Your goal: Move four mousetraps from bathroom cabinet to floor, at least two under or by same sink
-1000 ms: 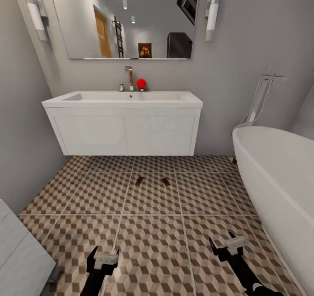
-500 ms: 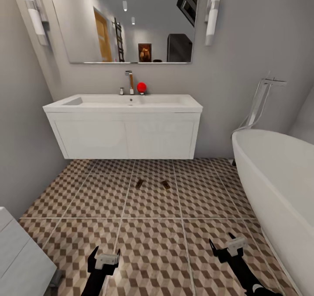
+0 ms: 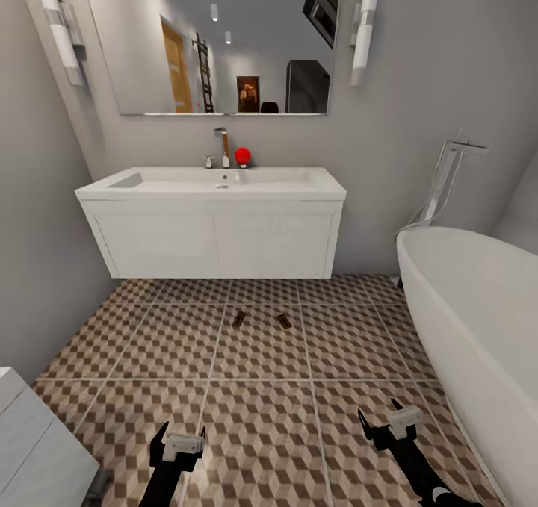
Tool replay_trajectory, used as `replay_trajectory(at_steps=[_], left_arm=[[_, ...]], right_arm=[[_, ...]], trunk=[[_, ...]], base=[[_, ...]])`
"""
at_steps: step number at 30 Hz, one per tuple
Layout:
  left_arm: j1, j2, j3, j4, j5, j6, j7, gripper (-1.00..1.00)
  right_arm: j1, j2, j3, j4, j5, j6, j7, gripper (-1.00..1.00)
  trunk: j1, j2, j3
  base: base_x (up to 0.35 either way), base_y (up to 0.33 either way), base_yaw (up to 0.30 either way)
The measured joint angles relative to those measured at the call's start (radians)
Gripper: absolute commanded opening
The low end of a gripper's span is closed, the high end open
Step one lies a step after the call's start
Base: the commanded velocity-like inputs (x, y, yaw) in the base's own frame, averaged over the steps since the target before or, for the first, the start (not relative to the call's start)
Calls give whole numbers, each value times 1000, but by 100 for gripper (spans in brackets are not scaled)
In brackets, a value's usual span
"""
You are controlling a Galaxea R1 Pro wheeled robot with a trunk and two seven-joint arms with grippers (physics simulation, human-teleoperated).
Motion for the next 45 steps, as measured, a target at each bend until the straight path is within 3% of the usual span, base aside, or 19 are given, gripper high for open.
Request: replay_trajectory(at_steps=[45], left_arm=[[0,3,0,9,0,1,2,100]], right_arm=[[5,2,0,0,0,13,-1,100]], trunk=[[-173,315,141]], base=[[0,0,0]])
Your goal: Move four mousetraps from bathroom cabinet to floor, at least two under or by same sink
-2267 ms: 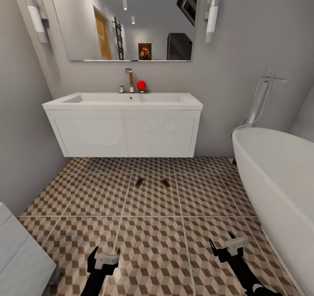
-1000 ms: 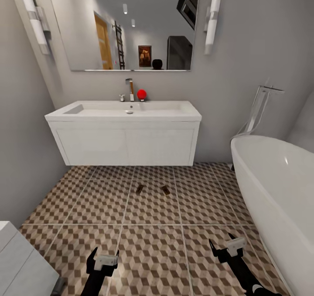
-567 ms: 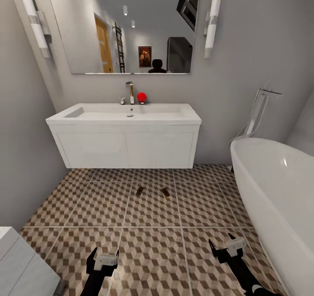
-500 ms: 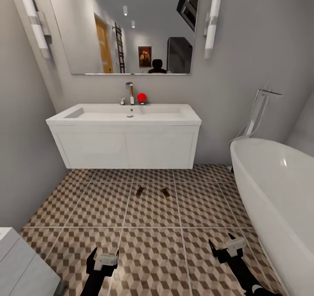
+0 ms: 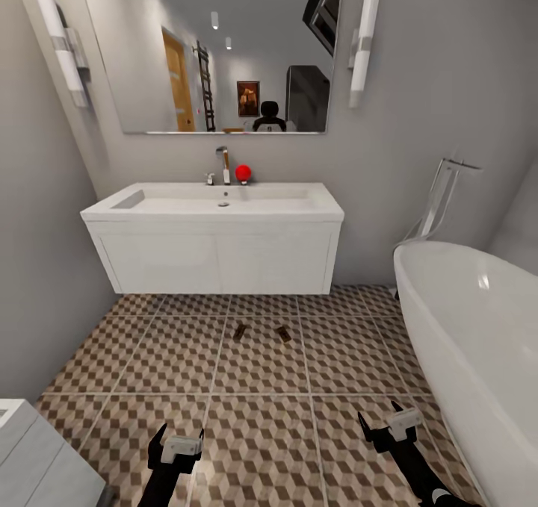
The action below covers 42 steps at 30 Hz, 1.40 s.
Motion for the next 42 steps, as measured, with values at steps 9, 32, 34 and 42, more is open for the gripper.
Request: replay_trajectory(at_steps=[9,32,34,42], left_arm=[[0,0,0,-1,0,0,0,100],[0,0,0,-1,0,0,0,100],[0,0,0,-2,0,0,0,100],[0,-1,0,-1,0,0,0,100]], right_arm=[[0,1,0,1,0,1,0,100],[0,1,0,1,0,10,0,100],[0,1,0,0,0,12,0,100],[0,1,0,0,0,17,0,100]], trunk=[[-35,63,28],[-123,224,100],[-130,238,107],[-161,294,132]], base=[[0,0,0],[0,0,0],[0,0,0],[0,0,0]])
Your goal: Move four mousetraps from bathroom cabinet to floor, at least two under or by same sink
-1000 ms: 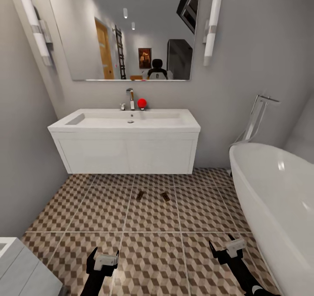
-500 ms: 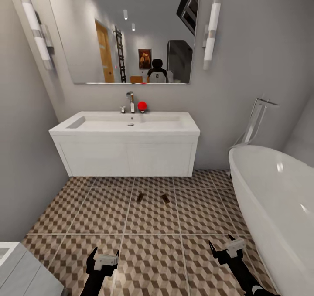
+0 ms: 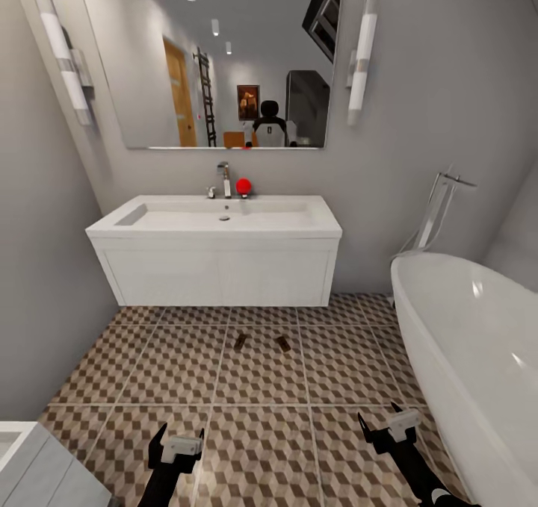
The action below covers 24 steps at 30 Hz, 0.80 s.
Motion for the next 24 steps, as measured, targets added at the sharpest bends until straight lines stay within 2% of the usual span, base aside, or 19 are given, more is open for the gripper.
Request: replay_trajectory(at_steps=[24], left_arm=[[0,1,0,1,0,1,0,100]], right_arm=[[0,0,0,1,0,0,0,100]], trunk=[[-92,168,75]], base=[[0,0,0]])
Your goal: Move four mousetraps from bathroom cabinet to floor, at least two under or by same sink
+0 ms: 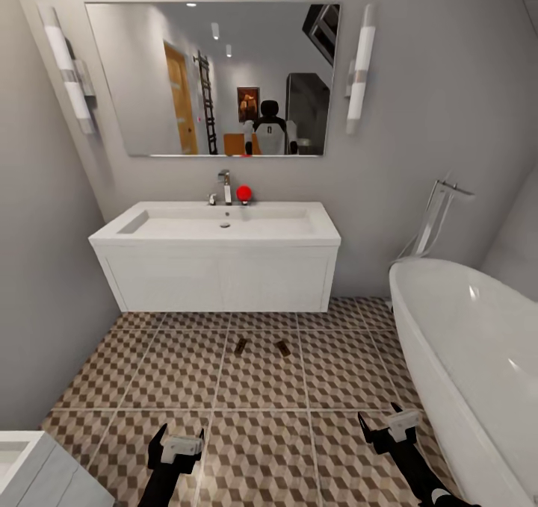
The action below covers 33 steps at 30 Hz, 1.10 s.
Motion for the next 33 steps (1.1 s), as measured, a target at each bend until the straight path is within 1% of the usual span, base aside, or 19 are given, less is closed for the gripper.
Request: replay_trajectory(at_steps=[33], left_arm=[[0,1,1,0,0,0,0,100]], right_arm=[[1,1,0,0,0,0,-2,100]], trunk=[[-127,231,103]], base=[[0,0,0]])
